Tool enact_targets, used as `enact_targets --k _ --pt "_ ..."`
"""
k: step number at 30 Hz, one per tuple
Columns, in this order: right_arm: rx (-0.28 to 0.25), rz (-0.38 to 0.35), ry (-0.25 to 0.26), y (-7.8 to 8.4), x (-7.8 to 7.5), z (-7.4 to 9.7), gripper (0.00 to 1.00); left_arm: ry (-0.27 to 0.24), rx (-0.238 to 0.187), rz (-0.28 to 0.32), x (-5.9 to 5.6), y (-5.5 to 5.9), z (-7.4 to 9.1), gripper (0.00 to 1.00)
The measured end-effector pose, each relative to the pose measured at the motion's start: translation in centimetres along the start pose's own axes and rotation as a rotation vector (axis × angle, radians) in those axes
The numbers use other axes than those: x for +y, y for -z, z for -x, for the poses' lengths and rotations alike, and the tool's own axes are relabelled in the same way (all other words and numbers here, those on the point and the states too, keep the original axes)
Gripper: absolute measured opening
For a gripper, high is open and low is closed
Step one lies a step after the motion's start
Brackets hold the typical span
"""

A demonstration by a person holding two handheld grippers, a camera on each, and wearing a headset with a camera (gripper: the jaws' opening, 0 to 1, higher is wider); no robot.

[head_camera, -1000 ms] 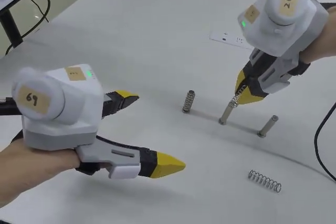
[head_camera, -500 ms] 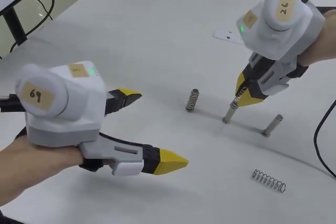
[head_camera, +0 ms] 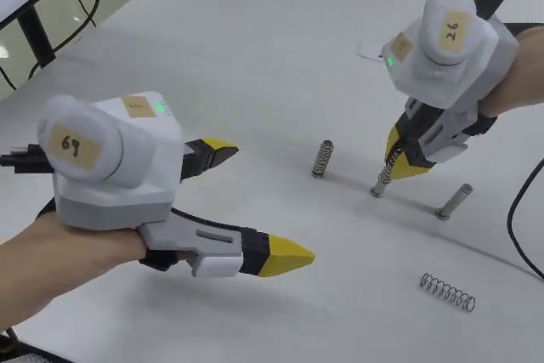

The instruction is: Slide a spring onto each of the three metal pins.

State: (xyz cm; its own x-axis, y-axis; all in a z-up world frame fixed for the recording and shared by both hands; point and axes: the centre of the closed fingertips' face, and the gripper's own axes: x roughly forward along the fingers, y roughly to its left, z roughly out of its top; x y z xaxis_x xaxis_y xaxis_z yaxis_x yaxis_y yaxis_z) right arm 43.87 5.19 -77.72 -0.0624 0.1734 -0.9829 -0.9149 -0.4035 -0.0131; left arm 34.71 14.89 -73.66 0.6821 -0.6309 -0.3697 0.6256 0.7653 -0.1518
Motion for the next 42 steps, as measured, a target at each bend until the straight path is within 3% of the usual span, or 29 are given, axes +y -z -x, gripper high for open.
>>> enact_targets --k 22,42 --pt "0.032 -0.004 -0.026 0.0 0.7 -1.7 0.08 -0.003 -0.01 0.004 0.3 -0.2 0.1 0.9" --pt "0.04 -0.001 -0.028 -0.3 0.7 -2.1 0.11 -0.004 -0.013 0.006 0.3 -0.3 0.2 0.89"
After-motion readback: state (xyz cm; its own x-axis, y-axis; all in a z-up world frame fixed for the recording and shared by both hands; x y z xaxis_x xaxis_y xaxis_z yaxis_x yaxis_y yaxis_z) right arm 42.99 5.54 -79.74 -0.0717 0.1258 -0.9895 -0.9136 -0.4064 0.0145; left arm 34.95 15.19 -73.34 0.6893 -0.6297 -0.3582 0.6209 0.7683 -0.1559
